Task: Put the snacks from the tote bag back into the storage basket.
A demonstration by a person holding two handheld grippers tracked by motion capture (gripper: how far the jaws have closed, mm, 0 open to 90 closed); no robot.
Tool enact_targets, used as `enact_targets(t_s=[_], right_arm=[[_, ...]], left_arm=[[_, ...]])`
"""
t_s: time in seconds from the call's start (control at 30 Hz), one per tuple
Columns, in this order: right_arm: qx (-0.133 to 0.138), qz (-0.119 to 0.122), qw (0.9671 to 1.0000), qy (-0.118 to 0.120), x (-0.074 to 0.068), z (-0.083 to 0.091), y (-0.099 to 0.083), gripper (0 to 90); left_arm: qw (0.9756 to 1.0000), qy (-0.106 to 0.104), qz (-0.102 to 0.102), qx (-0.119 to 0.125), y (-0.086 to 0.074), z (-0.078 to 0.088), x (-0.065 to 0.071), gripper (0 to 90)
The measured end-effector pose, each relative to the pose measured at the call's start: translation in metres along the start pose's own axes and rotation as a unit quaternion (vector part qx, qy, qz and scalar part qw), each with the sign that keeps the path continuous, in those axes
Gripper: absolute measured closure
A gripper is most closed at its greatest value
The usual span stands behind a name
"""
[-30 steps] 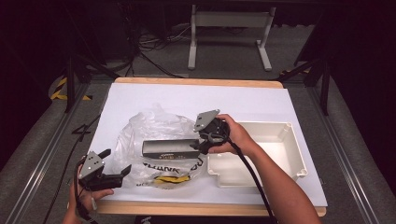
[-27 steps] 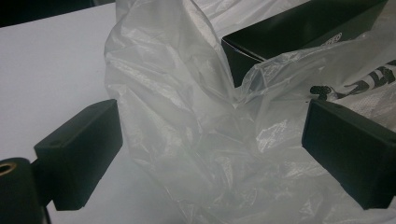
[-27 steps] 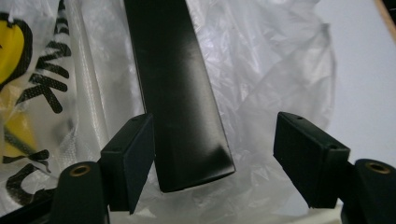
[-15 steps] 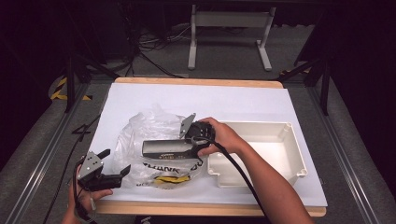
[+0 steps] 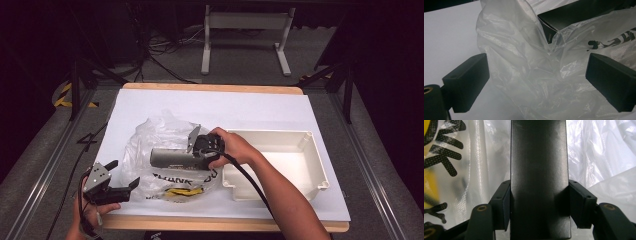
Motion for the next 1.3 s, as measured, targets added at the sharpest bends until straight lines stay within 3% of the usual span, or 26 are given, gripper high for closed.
enact_targets(t_s=[0.13,0.73,1.0,1.3], right_arm=[[0.013,0.004,0.9999,0.004,-0.002,0.005,0.001,43.2],[0.041,0.004,0.9981,-0.045,0.004,0.04,0.001,43.1],[0.064,0.012,0.9966,-0.05,0.0,0.058,0.003,43.1],[0.073,0.024,0.9954,-0.057,-0.005,0.078,-0.001,43.1]], left_arm=[[1.0,0.002,0.0,0.0,0.0,0.0,0.0,6.0],[1.0,0.001,0.001,0.0,0.0,0.0,0.0,5.9],[1.0,0.0,0.0,0.0,0.0,0.001,0.0,5.9],[1.0,0.0,-0.001,0.0,0.0,0.001,0.0,5.9]])
Point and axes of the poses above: each handheld gripper's, and its own axes: z roughly backward along the jaws, y roughly out of its top, x roughly to its right, the point moved 8 cm from there along -z, roughly forward along the jaws, and after that the axes turned 13 degrees about z, right-handed, at the moved point
